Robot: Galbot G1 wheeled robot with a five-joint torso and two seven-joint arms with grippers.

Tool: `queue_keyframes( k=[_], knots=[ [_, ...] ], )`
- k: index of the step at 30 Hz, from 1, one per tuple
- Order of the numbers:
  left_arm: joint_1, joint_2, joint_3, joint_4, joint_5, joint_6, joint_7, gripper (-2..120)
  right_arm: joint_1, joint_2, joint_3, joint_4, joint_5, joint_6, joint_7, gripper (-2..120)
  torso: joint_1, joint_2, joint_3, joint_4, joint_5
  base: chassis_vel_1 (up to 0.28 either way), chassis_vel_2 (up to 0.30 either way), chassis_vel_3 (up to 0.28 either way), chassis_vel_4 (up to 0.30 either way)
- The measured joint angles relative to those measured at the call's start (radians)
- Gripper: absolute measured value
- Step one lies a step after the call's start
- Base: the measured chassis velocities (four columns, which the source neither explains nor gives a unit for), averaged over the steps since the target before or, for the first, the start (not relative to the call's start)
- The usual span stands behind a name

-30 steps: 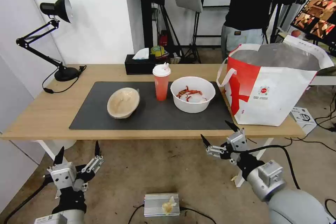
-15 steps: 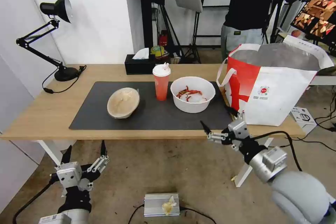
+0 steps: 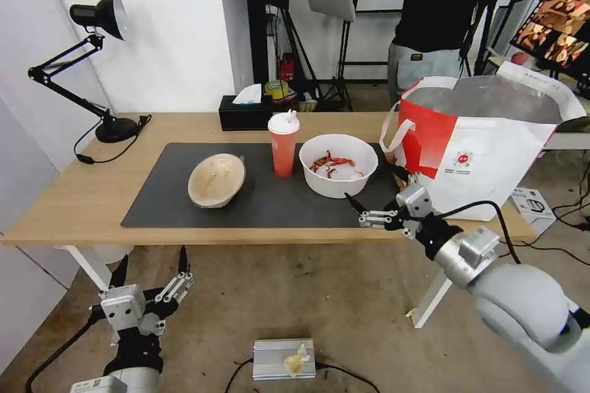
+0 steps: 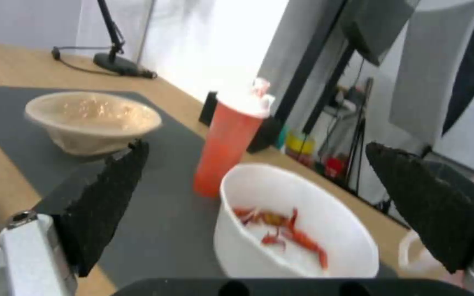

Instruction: Pick up the trash from the table and place it into the takeout bag.

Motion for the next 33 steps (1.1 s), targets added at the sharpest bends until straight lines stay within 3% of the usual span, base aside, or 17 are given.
queue_keyframes(
  k=[9, 33],
  knots=[
    [-0.002, 0.001, -0.001, 0.007, 0.003, -0.001, 0.002, 100, 0.224, -0.003, -0.114, -0.143, 0.064, 0.030, -0.133, 100, 0.000, 0.000, 0.000, 0.0000, 0.0000, 0.000, 0.000, 0.000, 0.000],
    [-0.022, -0.005, -0.003, 0.033, 0.015, -0.005, 0.002, 100, 0.536, 0.012, -0.341, -0.350, 0.063, -0.026, -0.286, 100, 0.000, 0.000, 0.000, 0.0000, 0.0000, 0.000, 0.000, 0.000, 0.000]
  ],
)
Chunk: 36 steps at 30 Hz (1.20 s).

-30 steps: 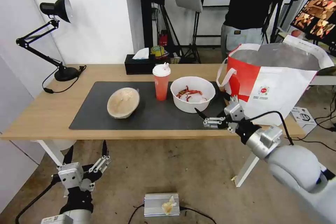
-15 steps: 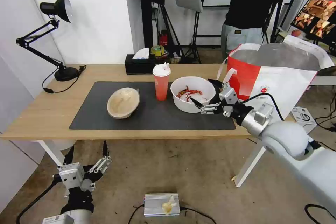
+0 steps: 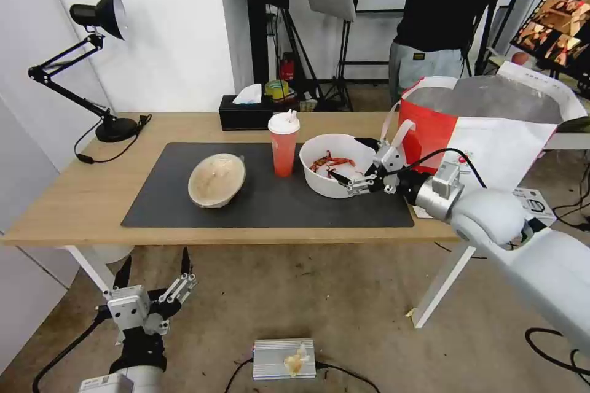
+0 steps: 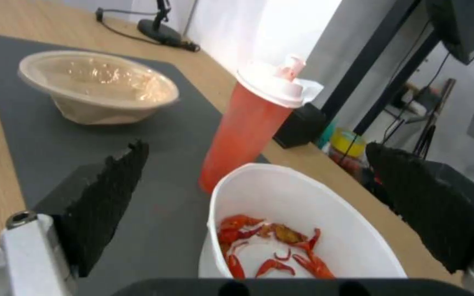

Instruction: Pick up the trash from the table and place it into the takeout bag.

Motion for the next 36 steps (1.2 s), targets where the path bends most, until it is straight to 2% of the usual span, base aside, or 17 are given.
queue_keyframes(
  k=[16, 36],
  knots=[
    [-0.013, -0.004, 0.009, 0.021, -0.007, -0.013, 0.008, 100, 0.103, 0.032, -0.078, -0.108, -0.030, -0.006, -0.129, 100, 0.000, 0.000, 0.000, 0.0000, 0.0000, 0.000, 0.000, 0.000, 0.000],
    [-0.003, -0.004, 0.008, 0.021, -0.006, -0.028, 0.007, 100, 0.231, 0.063, -0.185, -0.219, -0.053, -0.021, -0.215, 100, 0.000, 0.000, 0.000, 0.0000, 0.0000, 0.000, 0.000, 0.000, 0.000]
  ],
)
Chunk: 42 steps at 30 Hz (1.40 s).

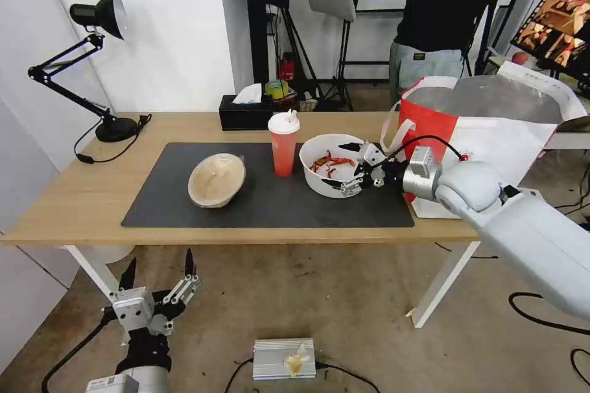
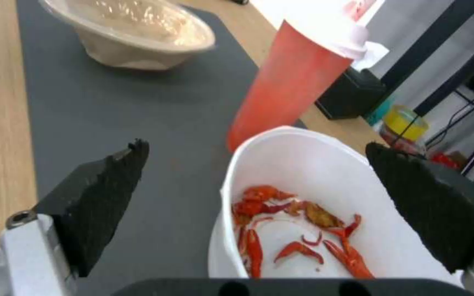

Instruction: Pick up the trash from the table and place it into the takeout bag.

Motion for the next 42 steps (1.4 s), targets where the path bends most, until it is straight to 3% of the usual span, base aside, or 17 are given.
queue_keyframes(
  k=[42],
  knots=[
    [-0.012, -0.005, 0.005, 0.023, 0.001, 0.004, -0.006, 100, 0.166, 0.094, -0.173, -0.204, -0.067, -0.024, -0.101, 100, 0.000, 0.000, 0.000, 0.0000, 0.0000, 0.000, 0.000, 0.000, 0.000]
  ],
)
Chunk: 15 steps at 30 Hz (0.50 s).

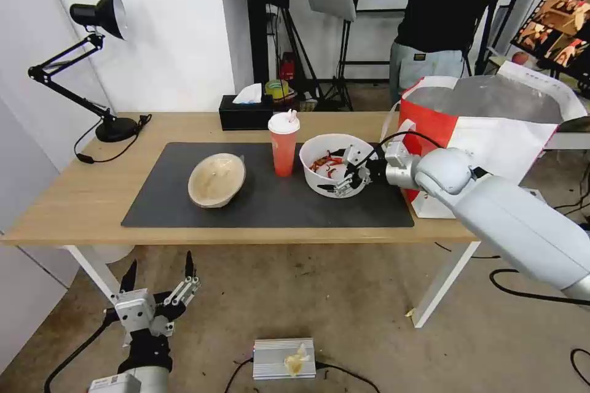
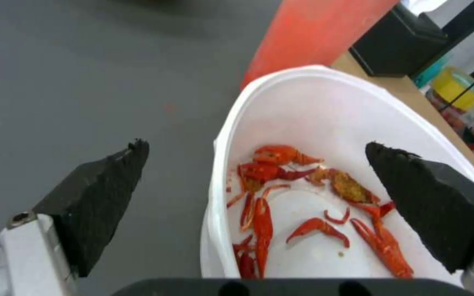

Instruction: Pick up the trash from the table and place it into the takeout bag.

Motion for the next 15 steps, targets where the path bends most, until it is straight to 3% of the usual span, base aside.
queue_keyframes(
  k=[15],
  knots=[
    [0.007, -0.011, 0.019, 0.005, 0.021, -0.011, -0.002, 100, 0.010, 0.001, -0.008, -0.051, -0.036, -0.004, -0.044, 100, 0.000, 0.000, 0.000, 0.0000, 0.0000, 0.000, 0.000, 0.000, 0.000]
  ],
)
